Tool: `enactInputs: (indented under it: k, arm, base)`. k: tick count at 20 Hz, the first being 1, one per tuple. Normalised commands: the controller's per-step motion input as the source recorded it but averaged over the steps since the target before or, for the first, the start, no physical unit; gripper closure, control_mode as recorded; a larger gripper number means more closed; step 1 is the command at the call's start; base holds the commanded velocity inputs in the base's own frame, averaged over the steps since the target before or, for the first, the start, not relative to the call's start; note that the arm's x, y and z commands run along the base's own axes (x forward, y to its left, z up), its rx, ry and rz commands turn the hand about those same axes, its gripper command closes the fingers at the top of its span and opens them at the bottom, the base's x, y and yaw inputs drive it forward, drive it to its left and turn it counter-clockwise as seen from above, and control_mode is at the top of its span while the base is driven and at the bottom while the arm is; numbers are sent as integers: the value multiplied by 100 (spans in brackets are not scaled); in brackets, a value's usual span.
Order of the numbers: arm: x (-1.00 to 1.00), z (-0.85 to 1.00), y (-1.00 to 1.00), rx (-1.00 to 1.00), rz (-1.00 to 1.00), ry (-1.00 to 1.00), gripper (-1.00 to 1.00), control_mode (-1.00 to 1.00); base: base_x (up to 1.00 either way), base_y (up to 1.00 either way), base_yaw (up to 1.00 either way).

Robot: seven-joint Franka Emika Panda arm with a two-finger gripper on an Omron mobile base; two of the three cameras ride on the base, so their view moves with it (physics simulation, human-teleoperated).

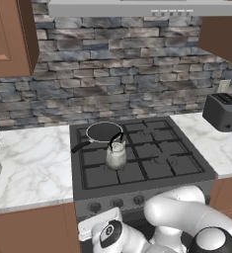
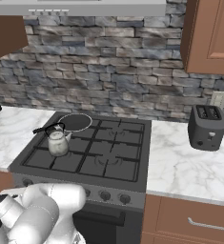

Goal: Pick the kettle from the counter and place it on a stove burner. Then turn the burner on.

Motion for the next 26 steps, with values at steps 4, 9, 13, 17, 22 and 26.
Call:
enactInputs:
  k: [4, 9, 13, 17, 22, 26]
  arm:
    - [9, 0, 0, 0, 0, 0, -100, -100]
    - [13, -12, 0, -1, 0, 0, -100, -100]
    - [23, -11, 0, 0, 0, 0, -100, -100]
    - [33, -18, 0, -1, 0, 0, -100, -100]
    - [31, -21, 0, 0, 0, 0, -100, -100]
    - [28, -39, 12, -4, 0, 1, 100, -100]
  base:
    - [0, 0, 0]
    - [0, 0, 0]
    - [0, 0, 0]
    - [0, 0, 0]
    - [0, 0, 0]
    - [0, 0, 0]
